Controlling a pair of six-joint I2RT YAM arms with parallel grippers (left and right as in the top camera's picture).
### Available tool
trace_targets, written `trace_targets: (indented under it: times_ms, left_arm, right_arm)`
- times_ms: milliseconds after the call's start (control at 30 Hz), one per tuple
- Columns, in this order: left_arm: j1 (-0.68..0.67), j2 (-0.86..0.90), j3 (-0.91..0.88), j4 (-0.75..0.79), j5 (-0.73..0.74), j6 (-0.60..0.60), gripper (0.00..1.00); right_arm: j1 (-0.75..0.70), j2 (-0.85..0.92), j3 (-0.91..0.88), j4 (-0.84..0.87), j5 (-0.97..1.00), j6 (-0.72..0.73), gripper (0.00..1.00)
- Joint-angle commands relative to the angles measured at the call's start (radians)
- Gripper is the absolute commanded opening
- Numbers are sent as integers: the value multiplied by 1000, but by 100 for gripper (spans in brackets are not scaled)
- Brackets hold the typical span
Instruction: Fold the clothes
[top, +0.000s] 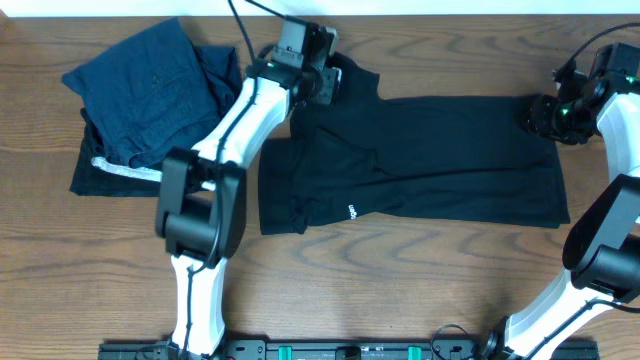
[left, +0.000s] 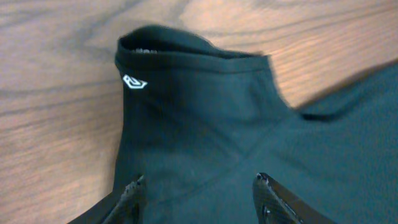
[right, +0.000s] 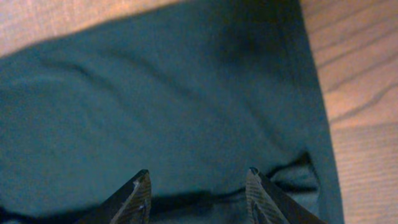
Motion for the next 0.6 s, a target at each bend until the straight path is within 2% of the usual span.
trace_targets:
  times_ms: [0, 400, 567]
  left_arm:
    - [-3, 45, 6, 53, -22, 86, 57]
    - [4, 161, 6, 304, -31, 109, 59]
    - [7, 186, 6, 379, -97, 109, 59]
  right_arm:
    - [5, -11, -26, 25, 5, -10, 48]
    - [5, -11, -135, 138, 8, -13, 48]
    - [5, -11, -169, 182, 8, -31, 48]
